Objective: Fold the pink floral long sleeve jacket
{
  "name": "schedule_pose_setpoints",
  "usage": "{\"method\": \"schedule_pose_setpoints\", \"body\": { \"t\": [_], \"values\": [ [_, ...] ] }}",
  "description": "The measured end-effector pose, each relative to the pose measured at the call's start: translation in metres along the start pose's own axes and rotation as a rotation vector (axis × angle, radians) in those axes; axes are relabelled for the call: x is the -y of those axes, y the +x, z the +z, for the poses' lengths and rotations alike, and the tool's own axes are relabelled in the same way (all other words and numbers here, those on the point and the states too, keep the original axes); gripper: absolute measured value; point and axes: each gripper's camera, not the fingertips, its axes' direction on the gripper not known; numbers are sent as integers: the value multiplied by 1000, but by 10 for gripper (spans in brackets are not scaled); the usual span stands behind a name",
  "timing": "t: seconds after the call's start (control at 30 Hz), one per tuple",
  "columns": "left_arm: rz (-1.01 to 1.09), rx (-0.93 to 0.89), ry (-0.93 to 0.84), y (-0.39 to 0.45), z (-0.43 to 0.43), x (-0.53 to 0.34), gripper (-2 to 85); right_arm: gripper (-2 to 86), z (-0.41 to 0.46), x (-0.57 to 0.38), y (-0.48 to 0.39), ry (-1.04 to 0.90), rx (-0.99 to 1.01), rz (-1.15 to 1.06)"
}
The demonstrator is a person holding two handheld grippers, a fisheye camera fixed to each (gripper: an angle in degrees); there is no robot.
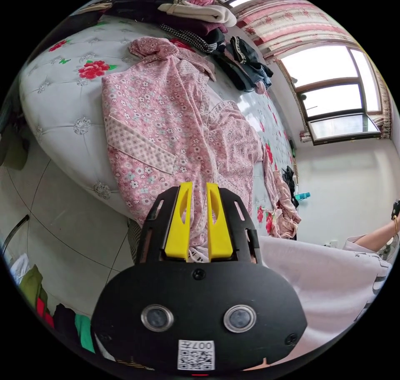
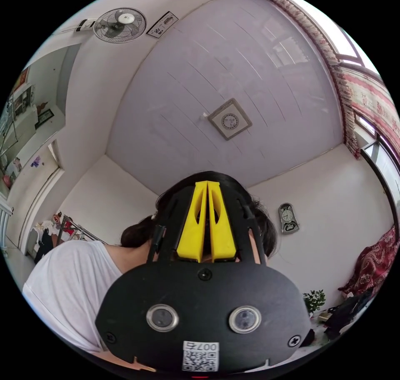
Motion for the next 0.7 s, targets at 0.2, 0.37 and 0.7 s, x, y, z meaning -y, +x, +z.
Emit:
{"method": "schedule_pose_setpoints", "body": {
  "t": [0.2, 0.37, 0.7],
  "values": [
    [5, 23, -17, 7, 8, 1, 65, 2, 0, 2, 29, -51, -62, -28],
    [9, 32, -34, 13, 14, 5, 77, 41, -53, -32, 75, -349, -721, -34],
    [157, 272, -186, 38, 51, 40, 101, 111, -264, -213, 217, -1098, -1802, 542]
  ]
}}
